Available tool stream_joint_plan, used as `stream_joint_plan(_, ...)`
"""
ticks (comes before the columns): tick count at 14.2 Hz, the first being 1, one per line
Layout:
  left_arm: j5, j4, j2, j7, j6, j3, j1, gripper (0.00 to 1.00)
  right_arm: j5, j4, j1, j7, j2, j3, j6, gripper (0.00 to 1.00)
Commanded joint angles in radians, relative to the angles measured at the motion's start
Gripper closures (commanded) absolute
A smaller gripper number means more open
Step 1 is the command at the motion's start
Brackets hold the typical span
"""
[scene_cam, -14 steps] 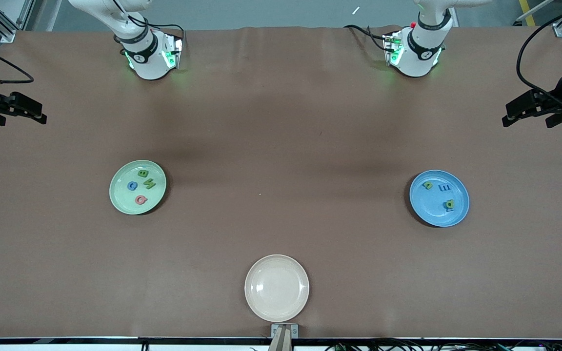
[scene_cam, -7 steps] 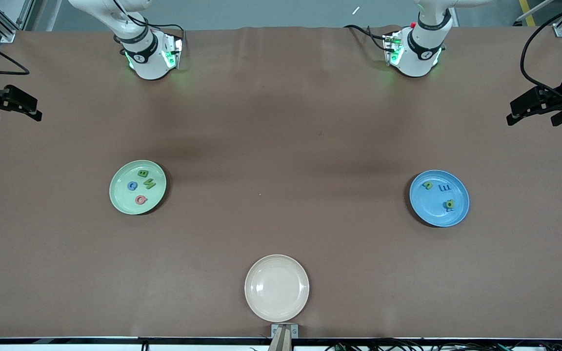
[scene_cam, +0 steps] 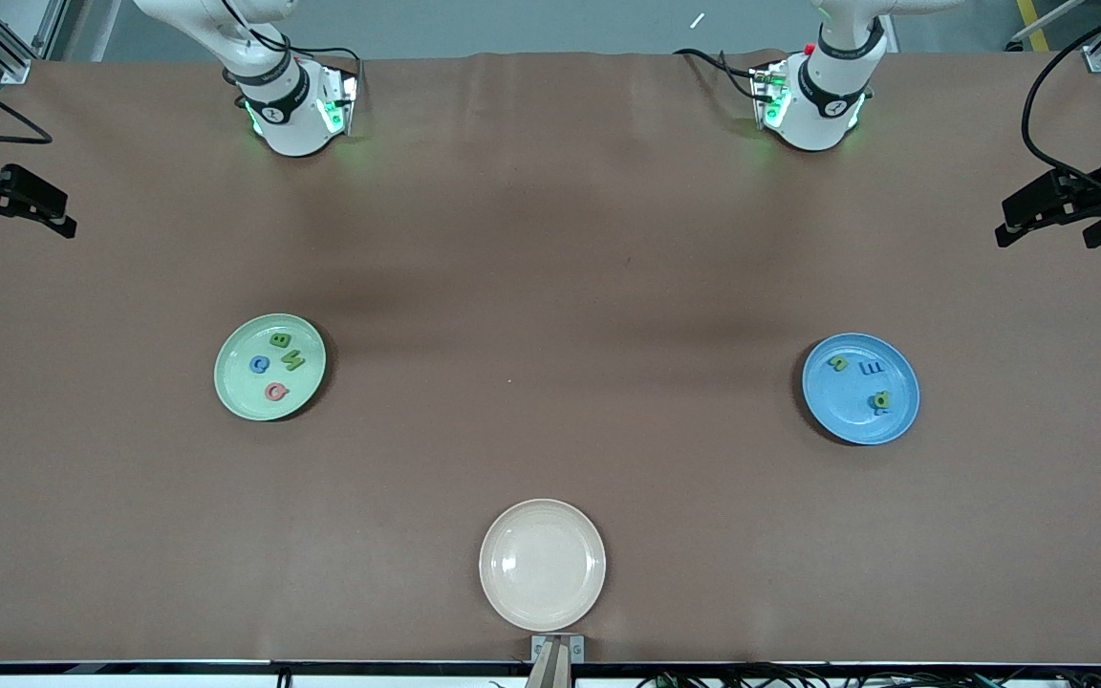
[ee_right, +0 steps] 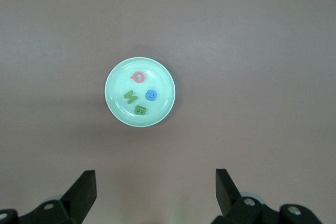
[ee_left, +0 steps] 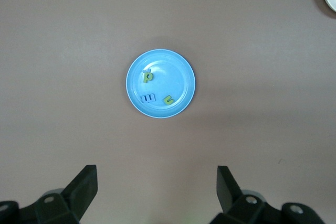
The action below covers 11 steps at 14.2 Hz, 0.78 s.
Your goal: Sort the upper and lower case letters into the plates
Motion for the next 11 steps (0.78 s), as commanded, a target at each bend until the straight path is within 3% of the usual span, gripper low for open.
stream_joint_plan(1, 0.019, -0.005, -0.017, 0.002, 0.010, -0.006, 0.000, 0.00, 0.007, 0.005, -0.013, -0.001, -0.006, 0.006, 0.002, 0.00)
stream_joint_plan(11, 0.013, -0.003, -0.018, 0.002, 0.021, -0.017, 0.005, 0.00, 0.005, -0.009, -0.015, 0.002, -0.007, 0.006, -0.009, 0.00)
